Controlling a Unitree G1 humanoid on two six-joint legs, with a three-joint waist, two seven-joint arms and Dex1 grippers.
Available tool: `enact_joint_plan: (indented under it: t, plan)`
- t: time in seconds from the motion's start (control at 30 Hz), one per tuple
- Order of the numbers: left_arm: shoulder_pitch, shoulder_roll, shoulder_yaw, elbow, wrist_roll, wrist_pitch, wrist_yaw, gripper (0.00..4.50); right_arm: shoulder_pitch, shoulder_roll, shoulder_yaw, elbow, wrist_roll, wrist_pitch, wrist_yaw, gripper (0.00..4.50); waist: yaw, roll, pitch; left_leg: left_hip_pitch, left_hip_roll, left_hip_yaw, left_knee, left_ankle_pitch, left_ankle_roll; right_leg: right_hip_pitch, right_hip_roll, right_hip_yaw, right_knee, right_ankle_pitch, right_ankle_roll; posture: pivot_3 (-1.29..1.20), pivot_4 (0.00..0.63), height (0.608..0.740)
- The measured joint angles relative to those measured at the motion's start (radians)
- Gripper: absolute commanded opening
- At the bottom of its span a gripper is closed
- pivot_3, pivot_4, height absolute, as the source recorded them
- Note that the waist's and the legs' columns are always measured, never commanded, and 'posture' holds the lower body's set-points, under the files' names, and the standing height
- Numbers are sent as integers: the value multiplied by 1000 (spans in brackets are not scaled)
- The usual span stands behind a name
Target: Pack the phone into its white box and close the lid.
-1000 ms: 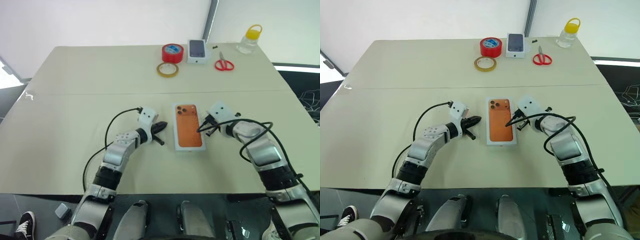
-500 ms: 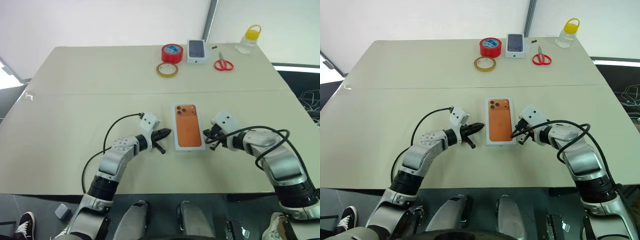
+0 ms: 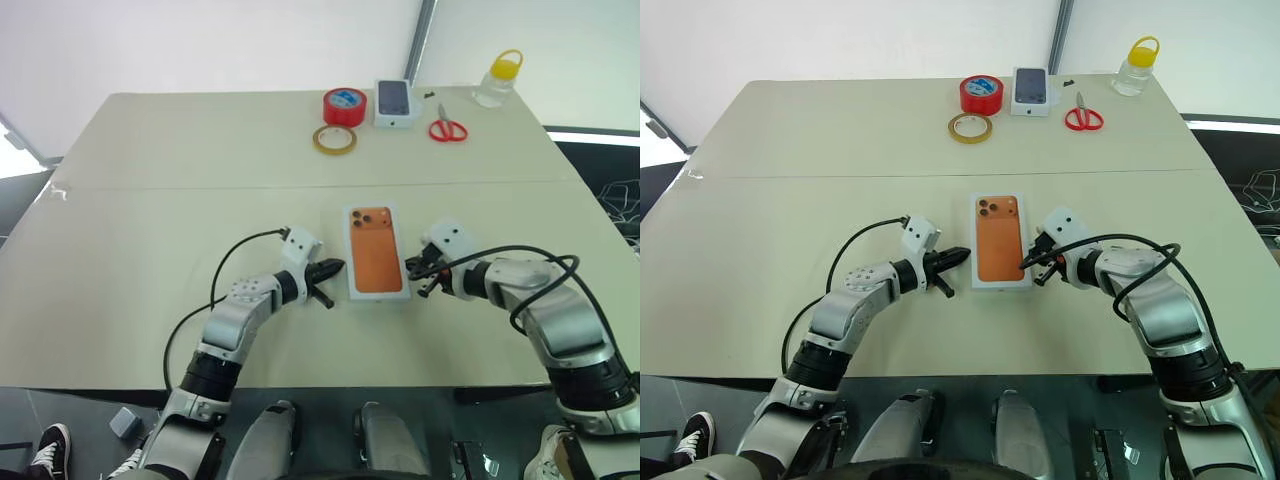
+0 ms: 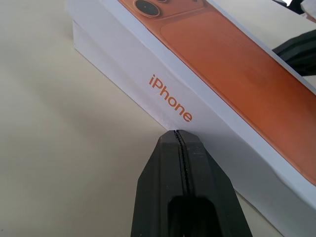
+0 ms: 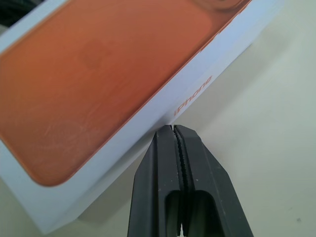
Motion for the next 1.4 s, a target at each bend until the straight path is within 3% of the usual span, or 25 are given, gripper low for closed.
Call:
enact_joint_plan:
  t: [0.93,1.13,1.4]
  plan:
    - [-23,3,-1,32,5,-3,33,0,-87,77,86,182,-107,-114,-125,48,0,0,0,0,0,0,1,2,-3,0,0,0,0,0,0,0,150,740]
    - [-23,13,8,32,5,-6,60,0,-133,83,34,263,-125,-157,-182,48,-1,0,0,0,0,0,1,2,-3,0,0,0,0,0,0,0,150,740]
    - [-209,-31,82,109,2,-69,103,0,-238,155,-30,293,-96,-236,-191,48,0,0,0,0,0,0,2,3,-4,1,0,0,0,0,0,0,150,740]
